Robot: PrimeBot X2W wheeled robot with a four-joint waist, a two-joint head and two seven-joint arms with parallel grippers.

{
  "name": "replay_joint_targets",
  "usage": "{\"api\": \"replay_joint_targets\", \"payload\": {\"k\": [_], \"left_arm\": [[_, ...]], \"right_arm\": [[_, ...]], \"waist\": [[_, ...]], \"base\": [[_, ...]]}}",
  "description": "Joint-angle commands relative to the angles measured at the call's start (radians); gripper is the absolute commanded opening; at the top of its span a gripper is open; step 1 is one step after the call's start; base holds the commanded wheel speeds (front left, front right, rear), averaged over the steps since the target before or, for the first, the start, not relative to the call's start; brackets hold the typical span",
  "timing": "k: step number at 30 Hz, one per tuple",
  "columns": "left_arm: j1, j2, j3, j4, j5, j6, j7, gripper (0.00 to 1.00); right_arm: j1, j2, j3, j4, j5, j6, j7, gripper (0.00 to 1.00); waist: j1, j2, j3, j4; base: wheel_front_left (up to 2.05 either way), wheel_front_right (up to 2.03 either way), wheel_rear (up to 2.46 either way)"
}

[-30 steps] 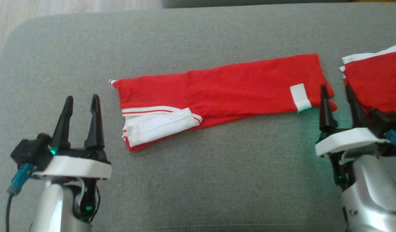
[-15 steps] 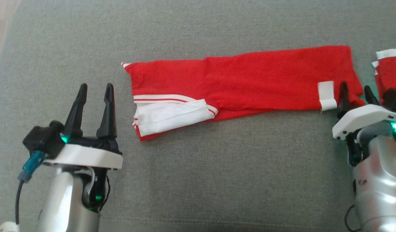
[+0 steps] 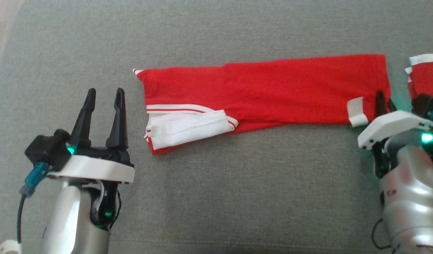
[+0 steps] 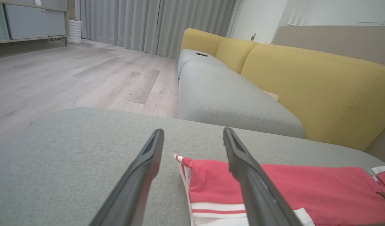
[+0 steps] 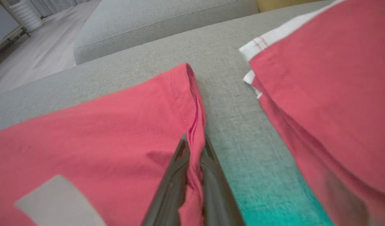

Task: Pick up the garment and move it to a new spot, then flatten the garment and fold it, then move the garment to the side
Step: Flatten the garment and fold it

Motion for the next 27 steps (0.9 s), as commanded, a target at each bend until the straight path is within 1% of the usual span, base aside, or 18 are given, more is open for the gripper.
{"api": "replay_joint_targets", "payload": {"k": [1, 8, 14, 20, 24, 27], "left_arm": [[-0.021, 0.013, 0.031, -0.029, -0.004, -0.006, -0.005, 1.0], [0.006, 0.02, 0.012, -0.021, -0.007, -0.006, -0.005, 1.0], [0.027, 0.018, -0.01, -0.016, -0.008, -0.006, -0.005, 1.0], [0.042, 0.016, -0.027, -0.015, -0.011, -0.006, -0.005, 1.0], [0.045, 0.019, -0.036, -0.012, -0.017, -0.006, -0.005, 1.0], [0.048, 0.02, -0.037, -0.009, -0.019, -0.006, -0.005, 1.0]], "right_arm": [[0.013, 0.005, 0.014, -0.017, 0.007, -0.001, -0.013, 0.0], [0.088, 0.019, 0.01, -0.048, 0.066, -0.001, -0.053, 0.0], [0.162, 0.028, 0.014, -0.11, 0.106, -0.001, -0.057, 0.0], [0.182, 0.034, 0.043, -0.18, 0.149, -0.001, -0.053, 0.0], [0.183, 0.035, 0.078, -0.23, 0.181, -0.001, -0.06, 0.0], [0.186, 0.036, 0.117, -0.26, 0.226, -0.001, -0.059, 0.0]], "waist": [[-0.0001, 0.0, -0.011, -0.011], [-0.0001, 0.0, -0.063, -0.065], [-0.0001, 0.0, -0.097, -0.09], [-0.0001, 0.0, -0.11, -0.088], [-0.0001, 0.0, -0.119, -0.073], [-0.0001, 0.0, -0.132, -0.058]], "base": [[0.0, 0.0, 0.0], [0.0, 0.0, 0.0], [0.0, 0.0, 0.0], [0.0, 0.0, 0.0], [0.0, 0.0, 0.0], [0.0, 0.0, 0.0]]}}
